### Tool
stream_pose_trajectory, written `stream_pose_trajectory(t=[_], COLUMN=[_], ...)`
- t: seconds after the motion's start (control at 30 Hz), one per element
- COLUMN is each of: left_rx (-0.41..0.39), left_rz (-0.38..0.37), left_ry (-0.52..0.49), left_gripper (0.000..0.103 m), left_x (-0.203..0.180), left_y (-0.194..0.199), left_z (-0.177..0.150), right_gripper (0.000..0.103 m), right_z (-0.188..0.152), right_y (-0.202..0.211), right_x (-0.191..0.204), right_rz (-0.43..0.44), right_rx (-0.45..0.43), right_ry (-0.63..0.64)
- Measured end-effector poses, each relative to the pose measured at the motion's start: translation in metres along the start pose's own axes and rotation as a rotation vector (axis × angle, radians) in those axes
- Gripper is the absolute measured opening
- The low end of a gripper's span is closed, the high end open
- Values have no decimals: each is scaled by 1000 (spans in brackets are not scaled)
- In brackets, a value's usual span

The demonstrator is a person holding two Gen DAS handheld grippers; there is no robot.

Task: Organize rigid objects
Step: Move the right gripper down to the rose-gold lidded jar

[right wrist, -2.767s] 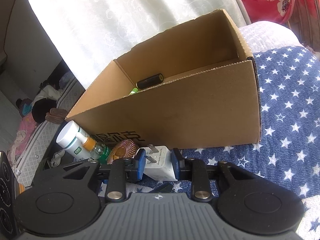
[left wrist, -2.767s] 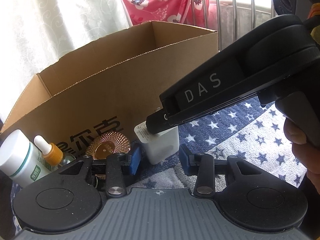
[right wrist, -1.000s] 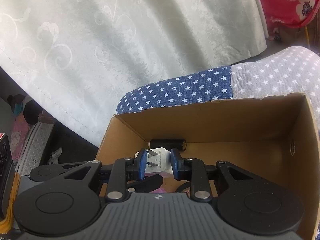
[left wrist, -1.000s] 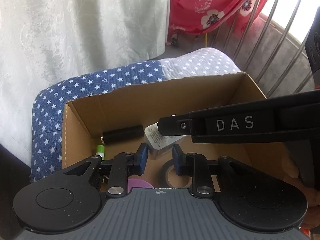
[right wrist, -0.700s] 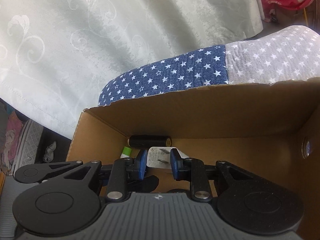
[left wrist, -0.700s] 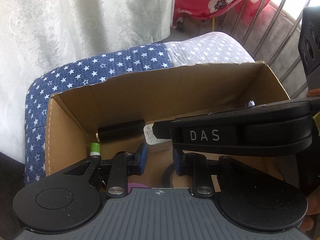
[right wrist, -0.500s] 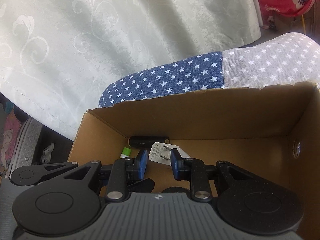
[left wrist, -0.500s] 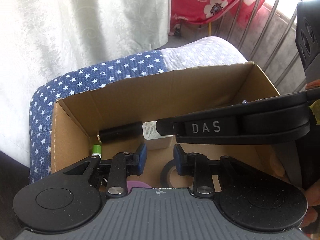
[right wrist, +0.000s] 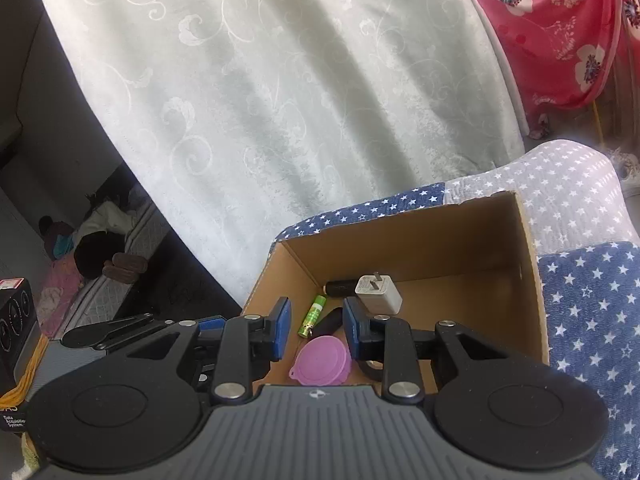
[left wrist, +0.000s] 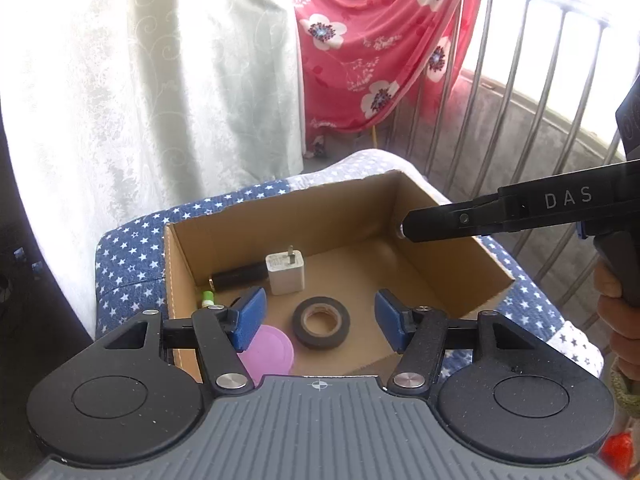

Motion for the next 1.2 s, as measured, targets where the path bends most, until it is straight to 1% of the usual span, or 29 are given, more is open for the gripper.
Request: stream_pose_trajectory(t=[0.03,0.07,0.1,0.13,0.17,0.33,0.43,0.53,0.67,0.8,0.93,1.03,1.2], left_rx=[-12,-26,-37,-46,-52,-72,-83,-76,-81,-81,-80,-73,-73], left_rz=[-11,-26,-47,-61,-71,-86,-94,-91,-56,-16,39,59,85], left_ry=[1,3,1,3,2,-9,-20,-8,-6,-22,-51,-50,-34], left_gripper=[64,67,68,69,70,71,72,72,72,69,67,62,58], left_x=[-3,-6,-10,-13,-15,-23,-28,-31,-37,-41,-43,-42,-38], left_y=[7,14,21,26,30,37,37,27,12,-9,-26,-36,-44], left_z=[-5,-12,-21,-29,-37,-76,-102,-120,-137,-149,-153,-154,-151], right_gripper=[31,35,37,41,42,43,44,44,44,44,44,44,44], right_z=[-7,-15,-23,-31,-42,-81,-101,-118,-134,-139,-140,-142,-145], right_y=[10,17,24,29,33,38,30,18,-2,-23,-37,-47,-60], right_x=[4,7,9,11,12,12,10,6,-3,-12,-22,-28,-36], right_rz=[12,21,25,28,32,11,17,20,12,-12,-23,-16,-5], right_rx=[-12,-18,-23,-24,-19,23,61,97,138,154,160,174,198], right_ry=[3,7,8,13,22,32,14,-2,-35,-54,-79,-106,-140])
Point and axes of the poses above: each gripper's, at about its wrist camera, not at the fingertips, and y roughly against the way its jaws point, x to its left, z to its top, the point moved 9 cm from there along -y, roughly the way its jaws point, and after that the axes turned 4 degrees about -x, right-handed, at the moved point
